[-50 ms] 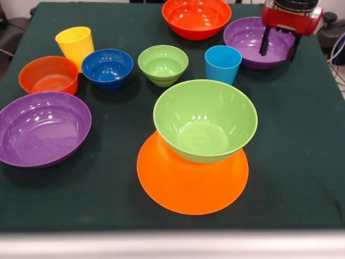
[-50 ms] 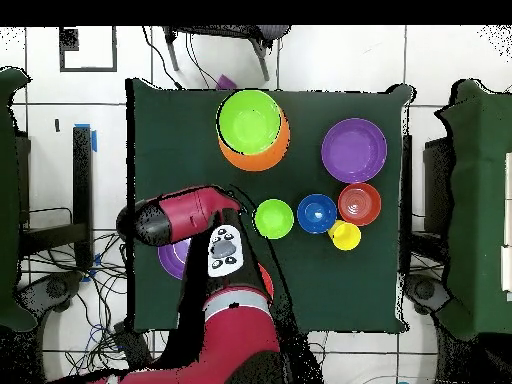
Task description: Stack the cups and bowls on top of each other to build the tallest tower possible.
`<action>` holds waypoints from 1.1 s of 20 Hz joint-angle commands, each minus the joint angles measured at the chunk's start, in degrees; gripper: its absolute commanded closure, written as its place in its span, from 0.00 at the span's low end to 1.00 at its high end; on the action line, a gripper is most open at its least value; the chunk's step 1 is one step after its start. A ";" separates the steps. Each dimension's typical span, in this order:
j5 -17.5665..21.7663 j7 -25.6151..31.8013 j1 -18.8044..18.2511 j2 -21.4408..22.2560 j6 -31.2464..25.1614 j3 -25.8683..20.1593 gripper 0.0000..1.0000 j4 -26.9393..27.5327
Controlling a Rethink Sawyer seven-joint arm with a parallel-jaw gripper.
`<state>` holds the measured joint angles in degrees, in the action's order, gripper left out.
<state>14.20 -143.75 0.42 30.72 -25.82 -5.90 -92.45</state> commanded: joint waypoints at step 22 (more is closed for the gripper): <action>-15.57 -10.27 8.05 -8.13 8.43 6.71 0.00 -6.96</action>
<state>2.11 -143.84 8.22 23.70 -17.37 2.33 -96.65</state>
